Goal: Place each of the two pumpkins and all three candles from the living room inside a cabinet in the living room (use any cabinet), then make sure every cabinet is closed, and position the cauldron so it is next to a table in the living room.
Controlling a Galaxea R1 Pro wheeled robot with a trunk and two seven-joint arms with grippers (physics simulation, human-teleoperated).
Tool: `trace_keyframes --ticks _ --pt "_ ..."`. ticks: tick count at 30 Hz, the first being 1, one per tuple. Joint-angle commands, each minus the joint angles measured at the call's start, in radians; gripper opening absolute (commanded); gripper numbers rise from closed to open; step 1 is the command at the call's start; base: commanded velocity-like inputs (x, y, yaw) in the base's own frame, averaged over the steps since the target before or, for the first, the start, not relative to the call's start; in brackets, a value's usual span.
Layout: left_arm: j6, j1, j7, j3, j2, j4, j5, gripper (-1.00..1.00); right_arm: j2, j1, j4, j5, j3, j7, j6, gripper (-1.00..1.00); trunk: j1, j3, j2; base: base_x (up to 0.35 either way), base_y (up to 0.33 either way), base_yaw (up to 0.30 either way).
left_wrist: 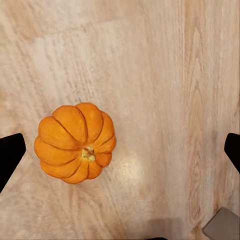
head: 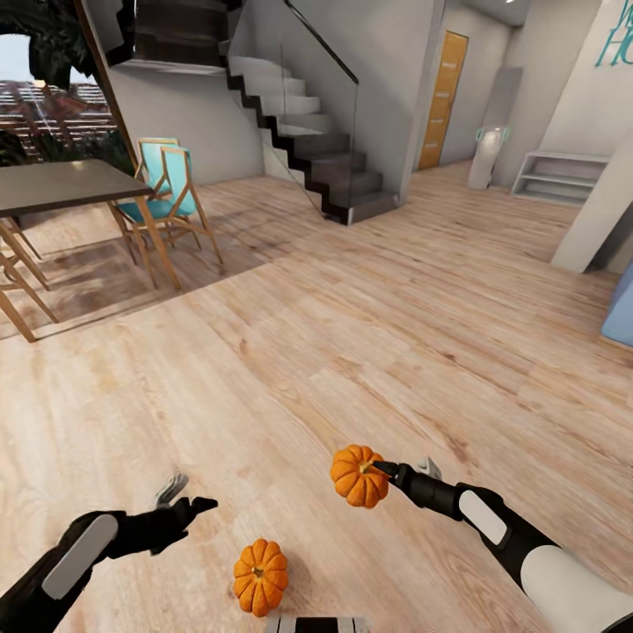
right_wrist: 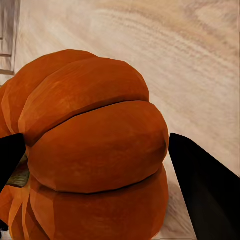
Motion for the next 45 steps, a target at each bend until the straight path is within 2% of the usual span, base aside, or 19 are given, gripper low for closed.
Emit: trace_keyframes --ticks 1,3,4,8,10,17,22,26,30,34,39,45 --pt "-0.029 -0.001 -0.058 -0.002 -0.01 0.031 -0.049 1.0 -0.001 -0.001 -0.001 -0.01 0.004 0.001 0.004 -1.0 0.0 -0.005 -0.001 0.0 0.0 0.0" --pt "-0.084 -0.001 -0.138 -0.002 -0.023 0.086 -0.114 1.0 -0.001 -0.001 -0.001 -0.018 0.003 0.001 0.005 -1.0 0.001 -0.012 -0.001 0.0 0.0 0.0" --pt "-0.102 -0.001 -0.168 -0.002 -0.026 0.108 -0.133 1.0 -0.001 -0.001 -0.001 -0.026 0.003 0.001 0.006 -1.0 0.001 -0.016 -0.001 0.0 0.0 0.0" --pt "-0.131 -0.001 -0.229 -0.002 -0.031 0.143 -0.16 1.0 -0.001 -0.001 -0.001 -0.059 0.003 0.001 0.023 -1.0 0.003 -0.032 -0.002 0.0 0.0 0.0" --pt "-0.135 -0.001 -0.24 -0.003 -0.032 0.149 -0.163 1.0 0.001 -0.001 -0.001 -0.071 0.002 0.001 0.032 -1.0 0.004 -0.04 -0.003 0.0 0.0 0.0" --pt "-0.137 -0.001 -0.251 -0.004 -0.033 0.167 -0.158 1.0 0.001 -0.001 -0.002 -0.076 0.003 0.002 0.032 -1.0 0.007 -0.067 -0.004 0.0 0.0 0.0" --pt "-0.137 -0.001 -0.339 -0.01 -0.032 0.169 -0.161 1.0 0.001 -0.001 -0.003 -0.077 0.003 0.005 0.036 -1.0 0.01 -0.086 -0.006 0.0 0.0 0.0" --pt "-0.137 -0.001 -0.368 -0.012 -0.032 0.176 -0.162 1.0 -0.001 -0.001 -0.018 -0.077 0.007 0.051 0.044 -1.0 0.011 -0.101 -0.006 0.0 0.0 0.0" --pt "-0.137 -0.001 -0.373 -0.014 -0.032 0.178 -0.163 1.0 -0.001 -0.001 -0.139 -0.075 0.007 0.077 0.137 -1.0 0.013 -0.117 -0.007 0.0 0.0 0.0" --pt "-0.137 -0.001 -0.374 -0.014 -0.033 0.178 -0.163 1.0 -0.002 0.0 -0.207 -0.075 0.007 0.082 0.19 -1.0 0.015 -0.132 -0.008 0.0 0.0 0.0" --pt "-0.137 -0.001 -0.375 -0.014 -0.032 0.178 -0.163 1.0 -0.007 0.005 -0.337 -0.076 0.009 0.082 0.212 -1.0 0.017 -0.152 -0.01 0.0 0.0 0.0" --pt "-0.137 -0.001 -0.375 -0.014 -0.032 0.178 -0.163 1.0 -0.014 0.007 -0.372 -0.075 0.009 0.082 0.241 -1.0 0.02 -0.175 -0.011 0.0 0.0 0.0"
